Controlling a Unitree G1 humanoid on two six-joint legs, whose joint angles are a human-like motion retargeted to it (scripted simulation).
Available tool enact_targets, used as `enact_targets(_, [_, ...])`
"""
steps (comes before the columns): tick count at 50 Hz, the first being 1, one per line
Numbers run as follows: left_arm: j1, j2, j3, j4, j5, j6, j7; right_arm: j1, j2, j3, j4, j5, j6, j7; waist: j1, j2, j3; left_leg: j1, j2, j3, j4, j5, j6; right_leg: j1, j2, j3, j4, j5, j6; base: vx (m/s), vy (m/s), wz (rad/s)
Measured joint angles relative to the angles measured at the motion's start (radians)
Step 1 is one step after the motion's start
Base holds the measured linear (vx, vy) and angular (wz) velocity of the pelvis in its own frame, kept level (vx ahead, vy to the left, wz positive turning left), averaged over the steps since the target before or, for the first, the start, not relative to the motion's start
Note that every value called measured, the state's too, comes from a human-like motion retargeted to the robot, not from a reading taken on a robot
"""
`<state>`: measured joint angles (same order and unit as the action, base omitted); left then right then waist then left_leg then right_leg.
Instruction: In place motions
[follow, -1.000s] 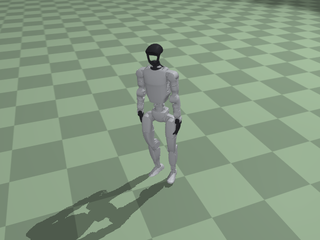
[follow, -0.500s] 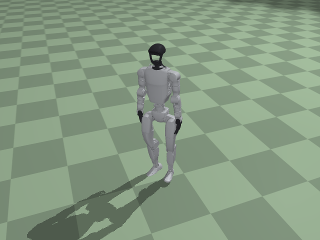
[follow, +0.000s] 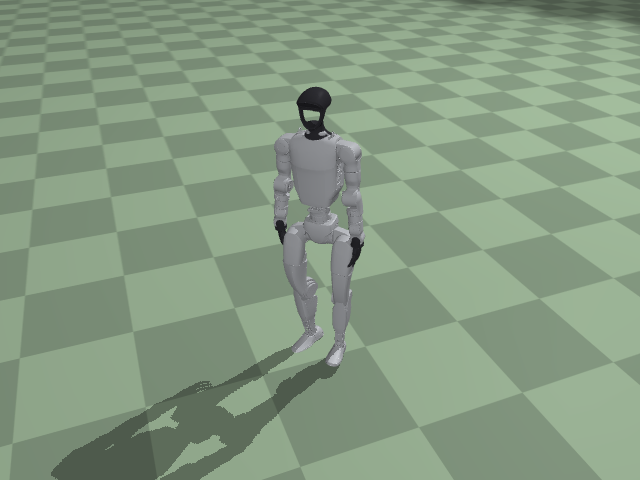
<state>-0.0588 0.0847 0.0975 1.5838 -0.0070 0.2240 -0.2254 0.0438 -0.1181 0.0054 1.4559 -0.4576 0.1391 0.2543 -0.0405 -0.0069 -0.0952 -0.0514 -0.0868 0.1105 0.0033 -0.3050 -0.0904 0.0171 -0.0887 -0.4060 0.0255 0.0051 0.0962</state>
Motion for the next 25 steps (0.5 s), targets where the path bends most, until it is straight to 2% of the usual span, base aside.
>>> enact_targets(13, [-0.028, -0.019, -0.032, -0.057, 0.016, -0.014, -0.001, 0.036, -0.032, -0.048, 0.082, -0.015, 0.027, -0.005, 0.067, 0.017, -0.003, -0.06, -0.044, -0.168, 0.01, 0.044, -0.002, 0.068, -0.013, -0.127, 0.003, -0.062, -0.009, 0.13, 0.11, 0.85])
enact_targets(25, [0.018, 0.015, 0.029, 0.027, 0.0, 0.005, 0.038, 0.025, -0.031, -0.044, 0.044, -0.017, 0.03, -0.013, 0.141, 0.037, -0.022, -0.063, -0.077, -0.315, 0.011, 0.072, -0.013, 0.144, -0.018, -0.261, 0.068, -0.157, -0.035, 0.26, 0.2, 0.92])
